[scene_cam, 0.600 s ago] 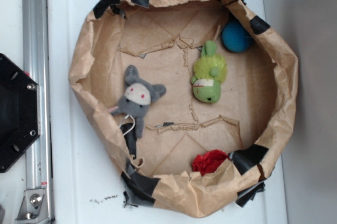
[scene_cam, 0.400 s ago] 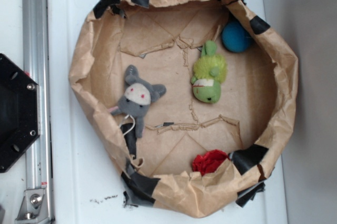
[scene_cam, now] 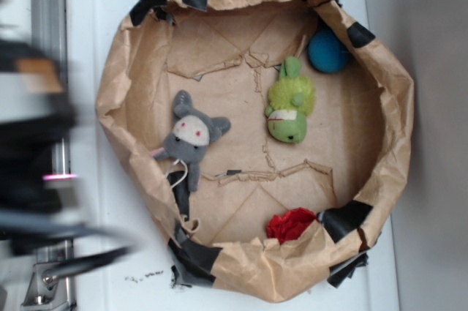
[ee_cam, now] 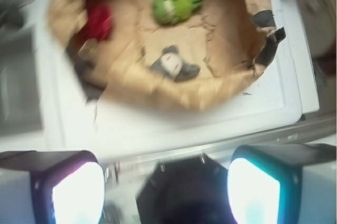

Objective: Grab the gray animal.

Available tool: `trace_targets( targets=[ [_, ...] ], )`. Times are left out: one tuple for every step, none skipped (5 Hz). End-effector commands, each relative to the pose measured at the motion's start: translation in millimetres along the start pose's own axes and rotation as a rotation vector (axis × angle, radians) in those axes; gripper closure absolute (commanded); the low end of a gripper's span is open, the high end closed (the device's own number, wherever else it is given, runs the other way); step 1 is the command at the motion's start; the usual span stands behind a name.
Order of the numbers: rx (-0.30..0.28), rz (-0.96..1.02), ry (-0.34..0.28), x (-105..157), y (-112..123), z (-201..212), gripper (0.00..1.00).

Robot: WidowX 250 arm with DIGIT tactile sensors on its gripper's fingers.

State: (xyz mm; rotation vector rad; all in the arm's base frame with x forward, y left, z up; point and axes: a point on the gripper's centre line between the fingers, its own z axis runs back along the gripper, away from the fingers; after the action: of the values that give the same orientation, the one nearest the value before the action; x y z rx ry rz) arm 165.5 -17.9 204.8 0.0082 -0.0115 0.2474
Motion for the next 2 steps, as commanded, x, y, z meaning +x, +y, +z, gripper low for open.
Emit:
trace_targets(
  targets=[
    [-0.051,0.351,0.114,83.5,2.2,-67.1,0.00],
    [0.023,0.352,0.234,65.8,10.6,-121.3,0.00]
  ],
)
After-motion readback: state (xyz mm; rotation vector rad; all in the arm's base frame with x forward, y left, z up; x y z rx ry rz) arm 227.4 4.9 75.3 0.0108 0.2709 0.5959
